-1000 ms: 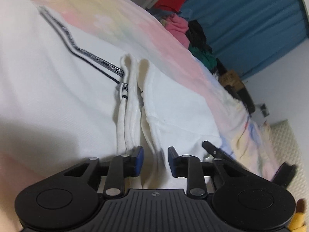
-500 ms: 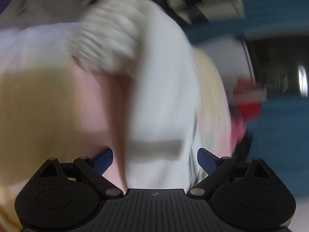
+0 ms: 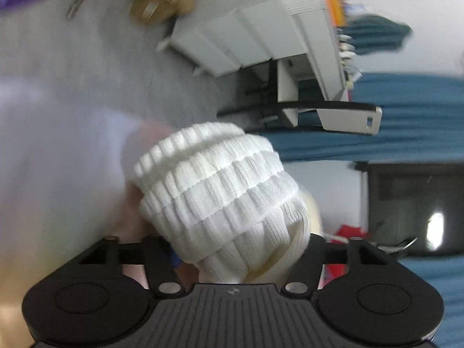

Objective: Fold clothes

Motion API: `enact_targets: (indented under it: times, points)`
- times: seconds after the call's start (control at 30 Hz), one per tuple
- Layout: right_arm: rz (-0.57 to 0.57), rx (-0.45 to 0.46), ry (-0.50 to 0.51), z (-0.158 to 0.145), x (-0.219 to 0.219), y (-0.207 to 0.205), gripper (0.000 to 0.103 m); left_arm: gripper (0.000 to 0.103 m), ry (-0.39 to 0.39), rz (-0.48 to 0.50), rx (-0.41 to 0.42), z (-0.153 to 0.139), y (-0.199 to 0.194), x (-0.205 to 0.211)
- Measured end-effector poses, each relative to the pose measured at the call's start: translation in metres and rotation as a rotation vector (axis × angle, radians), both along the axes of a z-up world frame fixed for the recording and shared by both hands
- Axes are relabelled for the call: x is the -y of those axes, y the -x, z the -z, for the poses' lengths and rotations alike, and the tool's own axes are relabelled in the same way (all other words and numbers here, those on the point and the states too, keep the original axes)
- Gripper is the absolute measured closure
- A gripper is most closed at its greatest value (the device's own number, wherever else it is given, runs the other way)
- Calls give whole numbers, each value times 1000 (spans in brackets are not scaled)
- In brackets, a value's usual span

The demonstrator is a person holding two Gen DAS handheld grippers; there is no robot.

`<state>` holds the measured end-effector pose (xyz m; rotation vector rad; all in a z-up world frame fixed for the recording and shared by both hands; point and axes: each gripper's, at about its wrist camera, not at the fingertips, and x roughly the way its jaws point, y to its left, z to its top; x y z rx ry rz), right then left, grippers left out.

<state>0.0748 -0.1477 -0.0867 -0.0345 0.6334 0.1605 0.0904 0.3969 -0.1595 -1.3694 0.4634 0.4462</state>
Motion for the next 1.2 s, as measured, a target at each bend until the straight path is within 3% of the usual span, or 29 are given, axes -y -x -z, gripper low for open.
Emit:
enact_targets:
  times: [0.07,0.2,0.3,0.4,0.47,0.63,0.77,0.93,1.07,1.2]
  points:
    - [-16,-22,15,10,-5,-2,35,61,-136,21,-29,-18,-5,6]
    - [3,-37,-79,4,9,-6,36,68,-443,62,-36,-77,-13,33]
    - [49,-45,-200,-4,30,-9,37,70,-688,87,17,-122,-14,78]
    - [137,38,-235,-19,53,0,37,70,-898,107,69,-165,-14,143]
    - [196,93,-258,-29,69,6,36,70,-1000,116,112,-192,-13,187]
    - [342,232,-315,-54,107,21,36,74,-1169,127,236,-222,-23,309]
    - [426,279,-360,-56,134,28,35,76,-1306,188,325,-220,-29,418]
    - [519,317,-412,-53,165,34,35,76,-1443,369,365,-176,-42,531]
    - [593,348,-454,-51,190,39,34,77,-1531,573,326,-114,-61,593]
    - [664,377,-495,-49,214,44,34,77,-1578,772,231,-61,-84,626]
